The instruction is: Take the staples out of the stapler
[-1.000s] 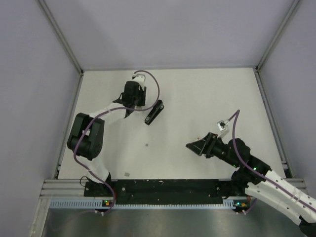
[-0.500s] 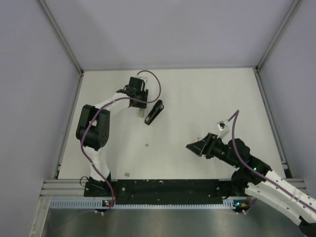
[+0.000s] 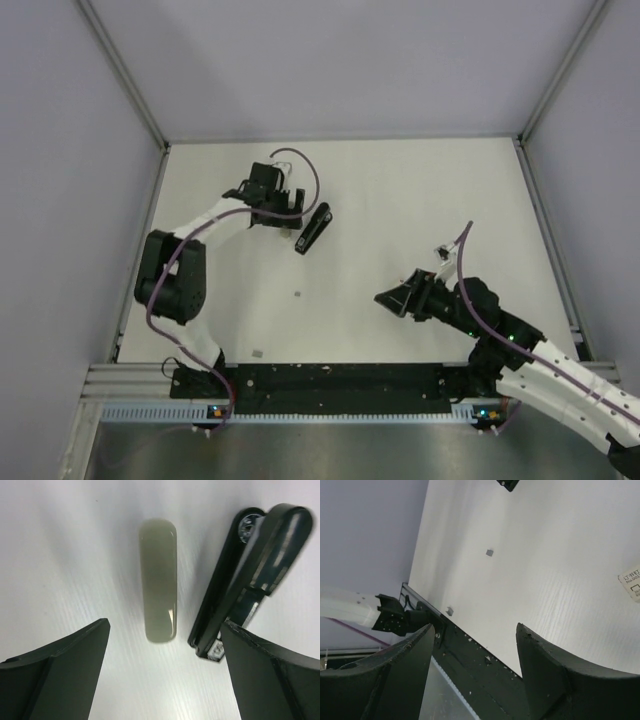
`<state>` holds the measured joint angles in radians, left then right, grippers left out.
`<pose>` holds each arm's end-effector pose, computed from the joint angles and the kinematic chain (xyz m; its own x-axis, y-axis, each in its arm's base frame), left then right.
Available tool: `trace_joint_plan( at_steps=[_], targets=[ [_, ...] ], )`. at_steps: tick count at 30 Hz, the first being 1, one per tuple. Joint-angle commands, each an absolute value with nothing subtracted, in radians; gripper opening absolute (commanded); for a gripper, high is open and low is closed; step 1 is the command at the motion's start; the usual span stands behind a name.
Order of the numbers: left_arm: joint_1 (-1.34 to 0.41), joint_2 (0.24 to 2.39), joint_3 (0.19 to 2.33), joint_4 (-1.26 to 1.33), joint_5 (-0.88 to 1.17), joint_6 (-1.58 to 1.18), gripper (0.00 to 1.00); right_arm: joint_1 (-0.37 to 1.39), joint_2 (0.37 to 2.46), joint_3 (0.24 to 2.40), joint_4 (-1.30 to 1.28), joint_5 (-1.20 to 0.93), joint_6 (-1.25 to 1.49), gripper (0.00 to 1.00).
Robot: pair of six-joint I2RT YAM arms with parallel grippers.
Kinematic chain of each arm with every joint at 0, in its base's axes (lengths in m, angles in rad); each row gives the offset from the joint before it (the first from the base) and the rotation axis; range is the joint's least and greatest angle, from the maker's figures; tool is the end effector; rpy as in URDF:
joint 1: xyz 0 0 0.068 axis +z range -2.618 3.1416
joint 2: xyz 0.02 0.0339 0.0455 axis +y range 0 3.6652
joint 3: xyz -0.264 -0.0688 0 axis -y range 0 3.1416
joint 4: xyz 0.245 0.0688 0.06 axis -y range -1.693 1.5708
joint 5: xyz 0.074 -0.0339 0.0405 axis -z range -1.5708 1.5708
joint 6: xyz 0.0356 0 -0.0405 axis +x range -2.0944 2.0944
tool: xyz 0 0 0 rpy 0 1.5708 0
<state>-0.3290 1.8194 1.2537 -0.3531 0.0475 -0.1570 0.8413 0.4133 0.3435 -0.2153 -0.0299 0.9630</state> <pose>0.3689 -0.1277 0.2016 -0.7977 0.1073 -0.5934 0.2281 0.9646 -0.1322 0.0872 0.0991 0.2315 -0.7345 0.4096 -0.5411 -0.2826 0.5404 0.7926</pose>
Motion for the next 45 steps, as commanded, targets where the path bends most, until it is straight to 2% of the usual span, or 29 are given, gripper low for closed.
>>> trace_joint_plan(
  at_steps=[1, 6, 12, 19, 31, 45],
  targets=[
    [-0.325, 1.536, 1.2, -0.314, 0.015, -0.181, 0.99, 0.838, 0.512, 0.437, -0.222, -0.02, 0.867, 0.67],
    [-0.325, 1.286, 1.051, -0.302, -0.026, -0.225, 0.99, 0.838, 0.705, 0.508, -0.17, -0.06, 0.787, 0.68],
    [-0.325, 1.034, 0.869, -0.311, 0.104, -0.293, 0.99, 0.845, 0.984, 0.612, -0.092, -0.173, 0.724, 0.68],
    [-0.325, 0.815, 0.741, -0.371, 0.141, -0.361, 0.99, 0.998, 1.256, 0.845, -0.175, -0.186, 0.58, 0.68],
    [-0.325, 0.552, 0.726, -0.446, 0.097, -0.446, 0.99, 1.293, 1.626, 1.113, -0.16, -0.065, 0.465, 0.68],
    [-0.325, 0.488, 0.827, -0.683, -0.143, -0.479, 0.99, 1.397, 1.927, 1.324, -0.086, -0.027, 0.155, 0.67]
  ],
)
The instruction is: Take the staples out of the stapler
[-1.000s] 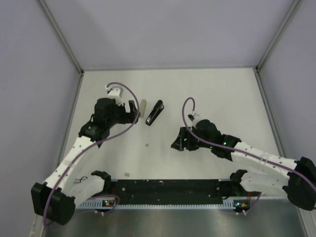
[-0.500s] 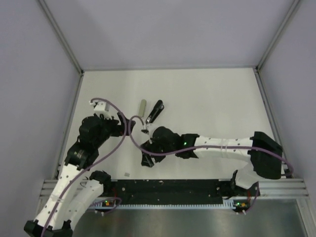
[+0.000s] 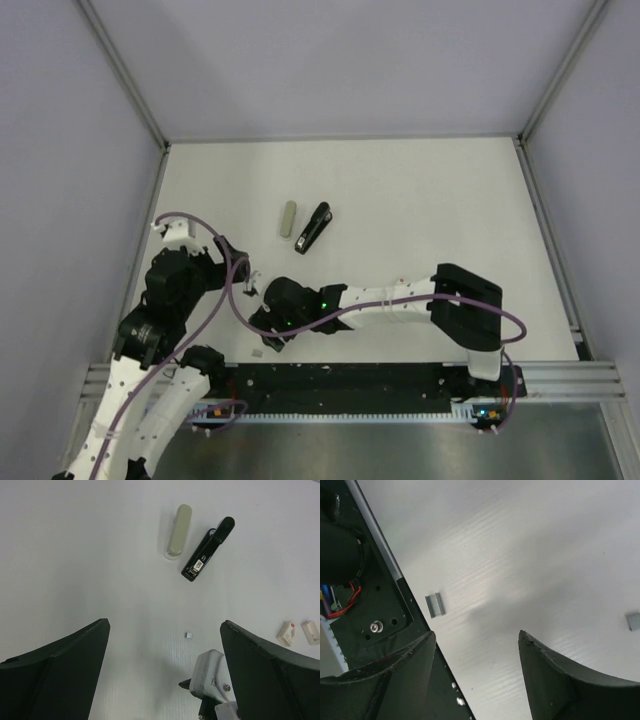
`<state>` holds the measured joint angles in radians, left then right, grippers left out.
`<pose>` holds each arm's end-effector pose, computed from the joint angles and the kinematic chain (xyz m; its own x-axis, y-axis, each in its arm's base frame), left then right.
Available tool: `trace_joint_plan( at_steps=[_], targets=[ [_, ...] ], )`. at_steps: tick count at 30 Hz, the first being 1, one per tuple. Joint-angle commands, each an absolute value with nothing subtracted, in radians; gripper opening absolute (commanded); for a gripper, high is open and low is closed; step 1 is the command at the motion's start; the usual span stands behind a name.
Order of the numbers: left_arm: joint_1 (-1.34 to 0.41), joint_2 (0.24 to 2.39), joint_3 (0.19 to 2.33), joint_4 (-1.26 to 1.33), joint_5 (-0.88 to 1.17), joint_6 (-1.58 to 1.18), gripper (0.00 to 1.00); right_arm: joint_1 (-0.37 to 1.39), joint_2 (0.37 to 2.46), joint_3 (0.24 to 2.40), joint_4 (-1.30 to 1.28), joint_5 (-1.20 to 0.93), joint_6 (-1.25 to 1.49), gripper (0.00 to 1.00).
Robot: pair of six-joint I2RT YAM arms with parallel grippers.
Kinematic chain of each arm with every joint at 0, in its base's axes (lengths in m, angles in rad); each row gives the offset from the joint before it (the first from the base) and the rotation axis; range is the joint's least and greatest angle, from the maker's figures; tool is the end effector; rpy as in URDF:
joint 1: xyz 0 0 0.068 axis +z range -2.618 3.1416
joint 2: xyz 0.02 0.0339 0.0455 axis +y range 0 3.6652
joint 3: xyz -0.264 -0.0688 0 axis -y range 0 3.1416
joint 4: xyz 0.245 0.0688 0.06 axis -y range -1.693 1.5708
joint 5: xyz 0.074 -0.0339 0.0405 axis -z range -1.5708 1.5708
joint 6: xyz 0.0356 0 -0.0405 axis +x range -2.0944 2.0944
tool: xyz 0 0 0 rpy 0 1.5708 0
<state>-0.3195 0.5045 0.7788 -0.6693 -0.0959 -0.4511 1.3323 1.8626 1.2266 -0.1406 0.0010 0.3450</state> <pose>0.1050 -0.0312 0.3231 -0.4285 -0.3153 -0.8467 0.0466 0.9282 -0.3692 0.0962 0.3953 0.1923 -0.4844 -0.5608 -0.6715 -0.8583 0.4533 0.2406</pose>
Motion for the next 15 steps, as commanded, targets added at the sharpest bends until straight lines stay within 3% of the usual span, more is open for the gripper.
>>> trace_joint_plan(
  at_steps=[1, 15],
  targets=[
    [-0.325, 0.485, 0.83, -0.69, -0.147, -0.477, 0.99, 1.399, 1.942, 1.33, -0.08, -0.037, 0.14, 0.67],
    [-0.325, 0.506, 0.882, -0.736, -0.192, -0.434, 0.99, 1.476, 1.892, 1.238, 0.084, -0.086, 0.106, 0.67]
  ],
)
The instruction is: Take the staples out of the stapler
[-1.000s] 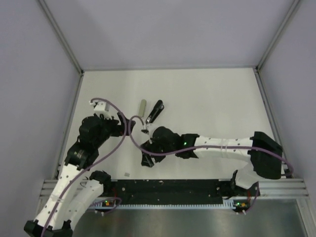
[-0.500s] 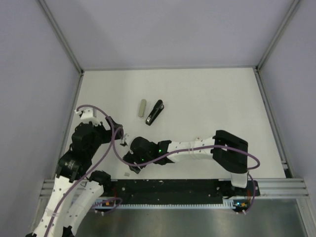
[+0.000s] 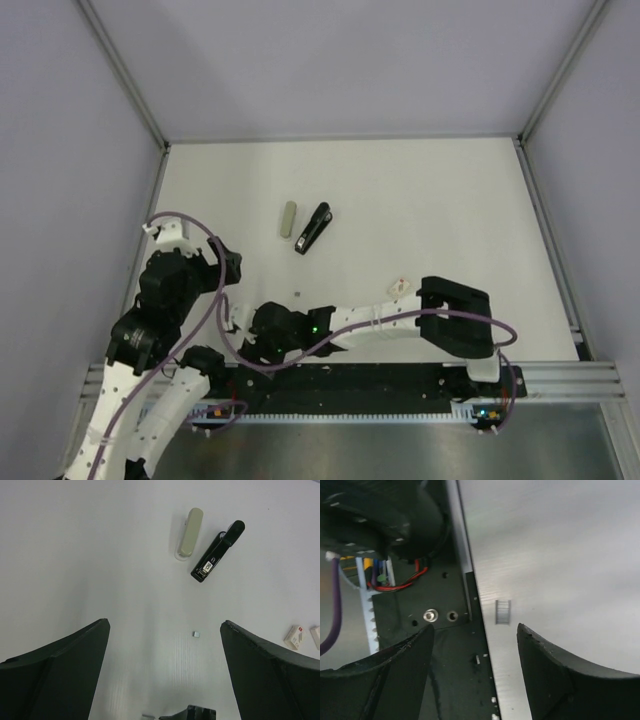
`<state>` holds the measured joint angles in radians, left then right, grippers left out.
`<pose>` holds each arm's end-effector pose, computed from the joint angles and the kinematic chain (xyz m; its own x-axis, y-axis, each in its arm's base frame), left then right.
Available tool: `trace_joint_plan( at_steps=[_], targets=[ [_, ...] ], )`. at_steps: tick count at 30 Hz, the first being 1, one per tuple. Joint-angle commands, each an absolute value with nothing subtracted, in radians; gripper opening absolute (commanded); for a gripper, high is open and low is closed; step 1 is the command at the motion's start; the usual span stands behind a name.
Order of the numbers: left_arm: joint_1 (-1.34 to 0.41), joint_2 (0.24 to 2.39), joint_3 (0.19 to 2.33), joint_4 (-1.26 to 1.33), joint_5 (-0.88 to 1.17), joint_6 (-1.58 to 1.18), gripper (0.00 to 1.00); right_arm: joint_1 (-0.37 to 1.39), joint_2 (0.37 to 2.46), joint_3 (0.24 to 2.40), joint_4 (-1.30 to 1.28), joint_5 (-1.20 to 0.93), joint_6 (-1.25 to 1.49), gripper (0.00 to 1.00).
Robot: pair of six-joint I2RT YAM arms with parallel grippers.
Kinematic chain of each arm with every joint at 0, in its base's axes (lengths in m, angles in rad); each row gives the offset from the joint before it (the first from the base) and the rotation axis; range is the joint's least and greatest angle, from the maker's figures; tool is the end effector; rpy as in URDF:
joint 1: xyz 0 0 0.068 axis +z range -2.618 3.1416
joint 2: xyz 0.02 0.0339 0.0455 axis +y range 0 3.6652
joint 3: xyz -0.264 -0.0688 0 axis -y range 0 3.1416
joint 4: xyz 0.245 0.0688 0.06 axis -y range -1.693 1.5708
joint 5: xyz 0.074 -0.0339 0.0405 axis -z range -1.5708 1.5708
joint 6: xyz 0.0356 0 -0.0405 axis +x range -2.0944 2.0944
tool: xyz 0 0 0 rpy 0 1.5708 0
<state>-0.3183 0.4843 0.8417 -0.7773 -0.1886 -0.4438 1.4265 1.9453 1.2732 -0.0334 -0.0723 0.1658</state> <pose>0.0917 -0.0232 0.3339 -0.4119 -0.3084 -0.8575 -0.0355 0.9457 -0.3230 0.0591 0.4249 0.1826 -0.2562 -0.6182 -0.7431 -0.9659 0.1937 0.1718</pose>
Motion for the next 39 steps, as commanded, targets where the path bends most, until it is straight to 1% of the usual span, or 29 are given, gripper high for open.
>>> trace_joint_plan(
  at_steps=[1, 5, 8, 17, 21, 26, 39],
  targets=[
    [-0.325, 0.506, 0.887, -0.738, -0.198, -0.431, 0.99, 1.477, 1.872, 1.215, 0.093, -0.074, 0.107, 0.67],
    [-0.325, 0.506, 0.897, -0.733, -0.206, -0.423, 0.99, 1.479, 1.769, 1.12, 0.153, -0.035, 0.11, 0.68],
    [-0.325, 0.517, 0.903, -0.727, -0.202, -0.414, 0.99, 1.479, 1.756, 1.109, 0.143, -0.022, 0.092, 0.68],
    [-0.325, 0.578, 0.928, -0.713, -0.176, -0.39, 0.99, 1.48, 1.835, 1.095, 0.259, -0.005, 0.032, 0.68],
    [-0.325, 0.592, 0.927, -0.703, -0.143, -0.394, 0.99, 1.482, 1.862, 1.095, 0.305, 0.054, 0.006, 0.68],
    [-0.325, 0.594, 0.92, -0.689, -0.109, -0.403, 0.99, 1.482, 1.908, 1.118, 0.304, 0.094, -0.052, 0.68],
    [-0.324, 0.607, 0.911, -0.676, -0.08, -0.403, 0.99, 1.482, 1.976, 1.149, 0.319, 0.097, -0.063, 0.66]
  ],
)
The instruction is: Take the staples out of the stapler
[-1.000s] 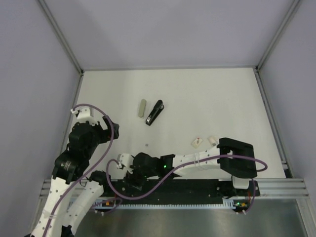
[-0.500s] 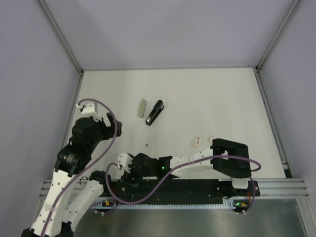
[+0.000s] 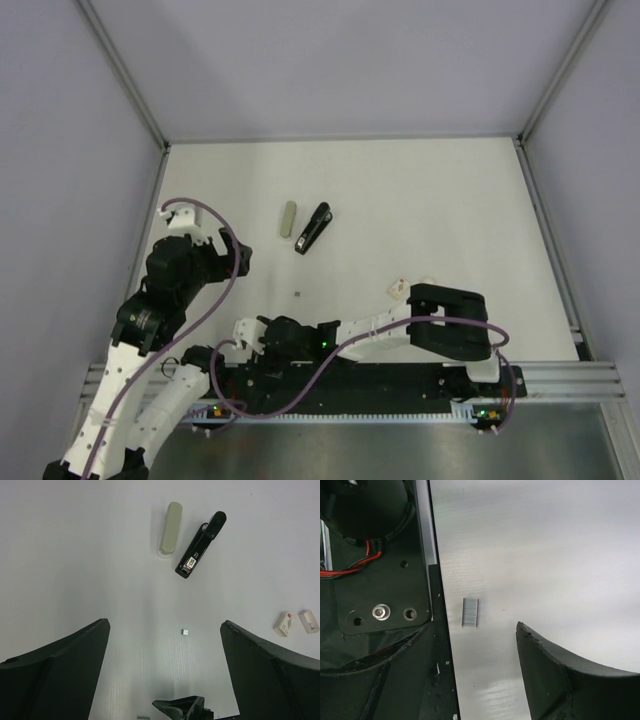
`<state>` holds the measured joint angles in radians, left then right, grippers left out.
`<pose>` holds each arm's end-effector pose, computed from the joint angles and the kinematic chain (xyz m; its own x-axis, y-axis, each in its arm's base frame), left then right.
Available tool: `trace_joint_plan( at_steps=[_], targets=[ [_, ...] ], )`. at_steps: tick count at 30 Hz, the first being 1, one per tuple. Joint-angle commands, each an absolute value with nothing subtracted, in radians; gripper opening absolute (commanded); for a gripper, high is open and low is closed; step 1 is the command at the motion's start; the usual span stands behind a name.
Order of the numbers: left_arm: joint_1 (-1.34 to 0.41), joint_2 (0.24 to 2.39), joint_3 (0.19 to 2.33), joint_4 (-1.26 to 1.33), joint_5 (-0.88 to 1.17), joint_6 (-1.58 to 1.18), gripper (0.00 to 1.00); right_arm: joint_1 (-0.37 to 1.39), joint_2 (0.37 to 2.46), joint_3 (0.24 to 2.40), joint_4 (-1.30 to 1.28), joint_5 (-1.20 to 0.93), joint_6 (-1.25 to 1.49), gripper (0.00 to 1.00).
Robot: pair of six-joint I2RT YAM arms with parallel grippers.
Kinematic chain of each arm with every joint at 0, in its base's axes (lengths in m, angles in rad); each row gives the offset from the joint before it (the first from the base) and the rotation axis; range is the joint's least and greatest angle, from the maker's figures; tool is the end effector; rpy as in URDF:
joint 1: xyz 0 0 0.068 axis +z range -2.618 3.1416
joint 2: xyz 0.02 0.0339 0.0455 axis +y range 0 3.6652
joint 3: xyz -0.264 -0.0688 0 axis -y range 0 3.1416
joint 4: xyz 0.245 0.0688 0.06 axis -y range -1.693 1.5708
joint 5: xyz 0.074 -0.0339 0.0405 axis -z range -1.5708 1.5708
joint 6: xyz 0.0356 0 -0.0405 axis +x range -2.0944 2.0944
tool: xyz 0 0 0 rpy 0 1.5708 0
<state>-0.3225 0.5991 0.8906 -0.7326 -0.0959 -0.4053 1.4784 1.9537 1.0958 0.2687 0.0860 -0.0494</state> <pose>0.1133 -0.0343 0.3435 -0.4641 -0.2587 -0.8471 0.0548 0.9462 -0.3190 0.0414 0.4132 0.1515 -0.0025 -0.5607 -0.8280 -0.9868 0.1355 -0.0887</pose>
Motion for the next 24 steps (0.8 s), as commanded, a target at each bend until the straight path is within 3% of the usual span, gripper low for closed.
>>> trace_joint_plan(
  at_steps=[1, 14, 24],
  targets=[
    [-0.325, 0.607, 0.91, -0.675, -0.078, -0.405, 0.99, 1.482, 1.98, 1.15, 0.318, 0.097, -0.063, 0.66],
    [-0.325, 0.612, 0.899, -0.666, -0.075, -0.4, 0.99, 1.476, 2.014, 1.173, 0.316, 0.104, -0.064, 0.54],
    [-0.325, 0.612, 0.893, -0.664, -0.072, -0.399, 0.99, 1.477, 2.034, 1.178, 0.313, 0.104, -0.058, 0.53]
  ],
)
